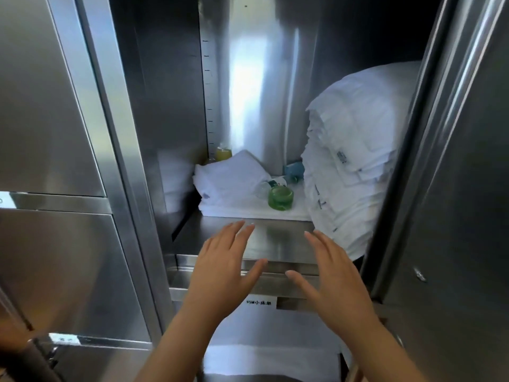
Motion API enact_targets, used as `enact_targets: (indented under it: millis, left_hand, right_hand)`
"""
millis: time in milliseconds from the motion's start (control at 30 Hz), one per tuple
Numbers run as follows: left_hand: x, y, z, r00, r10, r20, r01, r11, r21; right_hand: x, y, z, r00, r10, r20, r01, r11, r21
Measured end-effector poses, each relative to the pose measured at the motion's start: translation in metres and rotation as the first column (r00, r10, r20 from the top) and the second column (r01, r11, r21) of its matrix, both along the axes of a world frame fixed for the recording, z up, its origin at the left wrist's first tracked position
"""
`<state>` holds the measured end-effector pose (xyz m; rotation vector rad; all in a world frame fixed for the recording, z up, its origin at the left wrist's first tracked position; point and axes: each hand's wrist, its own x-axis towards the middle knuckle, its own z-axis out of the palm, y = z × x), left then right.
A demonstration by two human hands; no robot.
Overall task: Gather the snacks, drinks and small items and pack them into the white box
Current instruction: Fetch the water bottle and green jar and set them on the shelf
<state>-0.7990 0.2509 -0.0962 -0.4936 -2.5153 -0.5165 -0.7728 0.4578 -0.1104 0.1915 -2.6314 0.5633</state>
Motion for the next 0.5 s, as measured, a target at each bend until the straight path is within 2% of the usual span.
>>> enact_targets:
  millis: [167,500]
  left_hand:
    - [-0.046,-0.004,0.0,1.0,0.03,0.007,-0.03,0.999,-0.011]
    - [-0.136,0.023,-0.008,0.998,0.058,0.005,-0.057,0.997,-0.043]
  right_hand:
    - [-0.056,-0.003,-0.002,0.999,0.018,-0.029,-0.017,1.0,0.022]
    - [-0.147,0.022,-0.008,0.998,0.016,0.056,-0.015,1.0,-0.02]
